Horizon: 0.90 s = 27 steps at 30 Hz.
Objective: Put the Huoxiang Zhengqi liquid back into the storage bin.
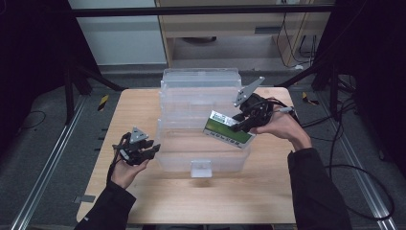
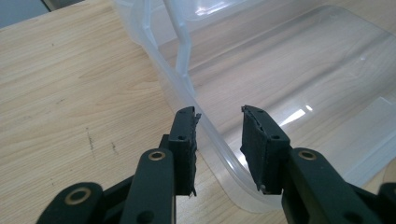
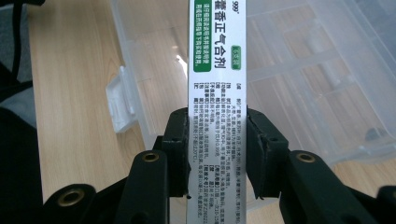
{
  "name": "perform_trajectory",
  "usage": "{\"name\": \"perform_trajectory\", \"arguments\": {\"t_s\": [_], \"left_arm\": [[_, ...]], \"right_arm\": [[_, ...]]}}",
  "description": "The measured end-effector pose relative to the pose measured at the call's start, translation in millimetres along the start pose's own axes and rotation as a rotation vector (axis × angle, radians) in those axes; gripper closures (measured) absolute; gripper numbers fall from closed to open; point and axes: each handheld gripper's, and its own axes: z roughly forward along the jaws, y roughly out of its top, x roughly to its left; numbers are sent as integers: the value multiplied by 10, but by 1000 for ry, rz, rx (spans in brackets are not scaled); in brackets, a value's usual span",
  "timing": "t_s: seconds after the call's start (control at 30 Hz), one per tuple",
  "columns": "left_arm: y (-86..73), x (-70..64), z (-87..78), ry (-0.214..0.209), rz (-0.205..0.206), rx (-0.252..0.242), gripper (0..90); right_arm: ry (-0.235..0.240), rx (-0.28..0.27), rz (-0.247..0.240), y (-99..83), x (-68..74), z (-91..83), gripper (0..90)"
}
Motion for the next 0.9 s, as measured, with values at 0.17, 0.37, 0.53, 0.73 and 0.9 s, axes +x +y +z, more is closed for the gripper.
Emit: {"name": "perform_trajectory", "arguments": {"t_s": [0.17,0.37,0.53,0.73,0.9], "left_arm": [[-1,4,3,-4,-3,-3,643],[-1,4,3,-3,-1,-2,642],[-1,4,3,-2,1,-1,642],[0,2,3,-1,1,0,642],[0,2,3,0,3,0,642]], "right_arm": [[30,27,-53,28,-35,92,641],[80,54,-107,53,-51,191,641],[93,92,-145,32,-51,264,641],[113,117,-170,29,-10,328,641],[127,130,-195,24,24,376,640]]}}
